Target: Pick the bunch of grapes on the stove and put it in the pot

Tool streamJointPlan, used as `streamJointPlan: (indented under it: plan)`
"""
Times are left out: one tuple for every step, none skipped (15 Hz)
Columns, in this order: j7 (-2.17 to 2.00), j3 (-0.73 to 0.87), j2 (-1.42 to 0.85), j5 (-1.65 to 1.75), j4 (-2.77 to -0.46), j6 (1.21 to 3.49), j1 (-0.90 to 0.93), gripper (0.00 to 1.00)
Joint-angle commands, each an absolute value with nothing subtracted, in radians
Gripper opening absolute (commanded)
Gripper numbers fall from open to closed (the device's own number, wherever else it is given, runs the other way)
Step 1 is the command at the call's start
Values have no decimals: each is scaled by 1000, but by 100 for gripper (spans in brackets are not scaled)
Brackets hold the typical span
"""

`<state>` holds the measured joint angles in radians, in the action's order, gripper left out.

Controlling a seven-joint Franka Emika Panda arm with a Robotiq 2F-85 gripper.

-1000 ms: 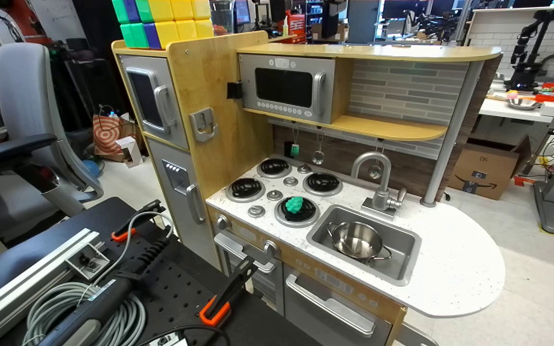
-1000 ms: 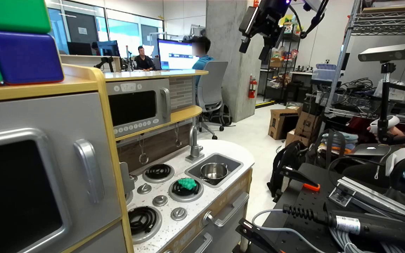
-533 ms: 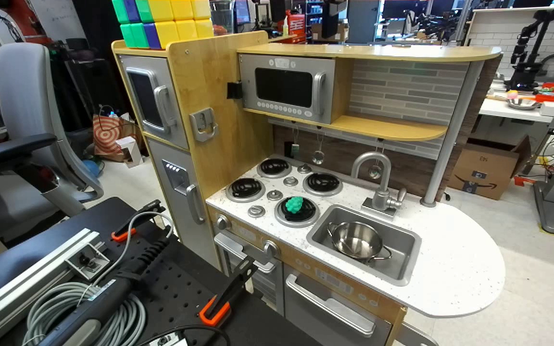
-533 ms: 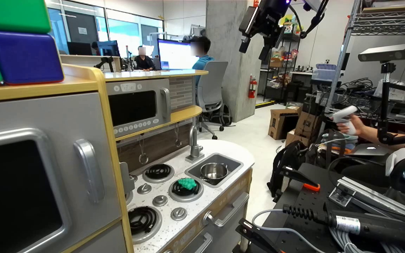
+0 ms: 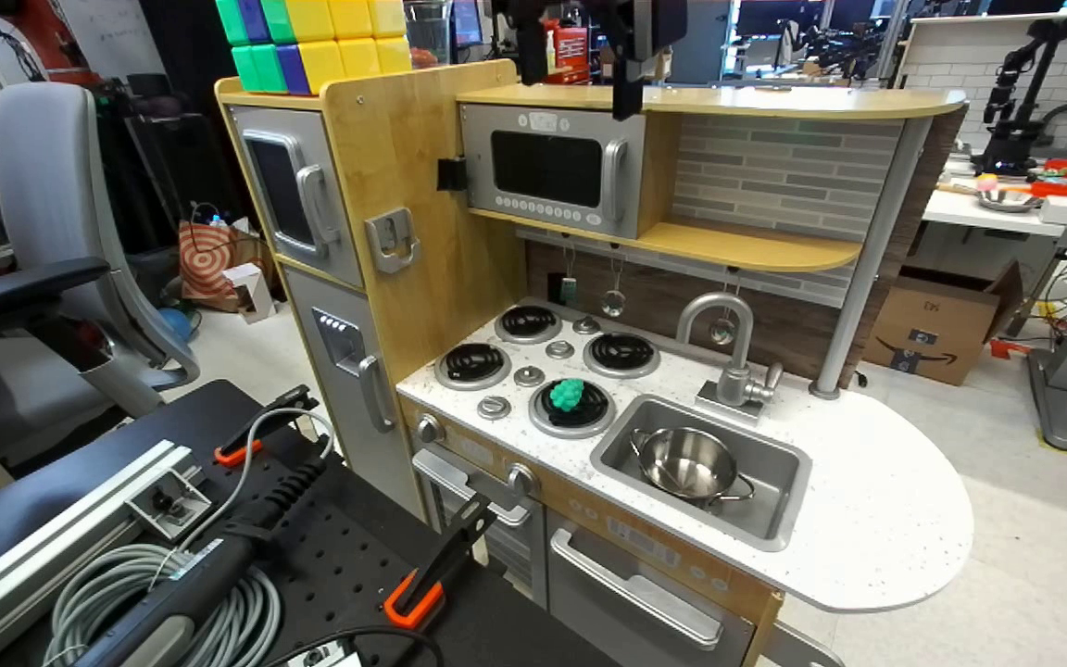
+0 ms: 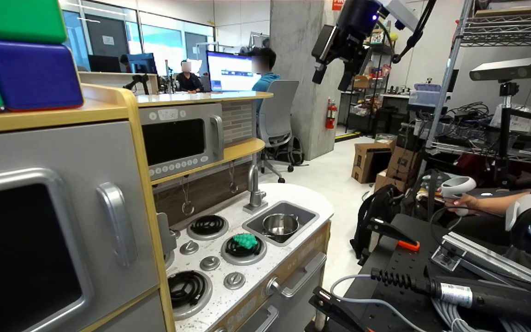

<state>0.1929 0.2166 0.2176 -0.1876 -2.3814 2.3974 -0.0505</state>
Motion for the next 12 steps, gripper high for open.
streamJointPlan:
  plan:
    - [162, 162, 118, -209, -2362, 2505, -38, 100]
    - [156, 148, 83, -219, -2341, 2506, -30, 100]
    - [152, 133, 56, -223, -2325, 2505, -24, 100]
    - [141, 116, 24, -229, -2303, 2495, -18, 100]
    - [127, 99, -3, -224, -2285, 2495, -16, 100]
    - [103, 83, -35, -213, -2265, 2500, -13, 100]
    - [78, 70, -64, -200, -2245, 2511, -12, 100]
    - [55, 59, -97, -193, -2223, 2516, -12, 100]
    - [31, 51, -124, -181, -2203, 2526, -13, 100]
    - [4, 46, -158, -167, -2180, 2530, -14, 100]
    - [-22, 44, -188, -151, -2157, 2532, -15, 100]
    - [-46, 45, -222, -132, -2135, 2535, -13, 100]
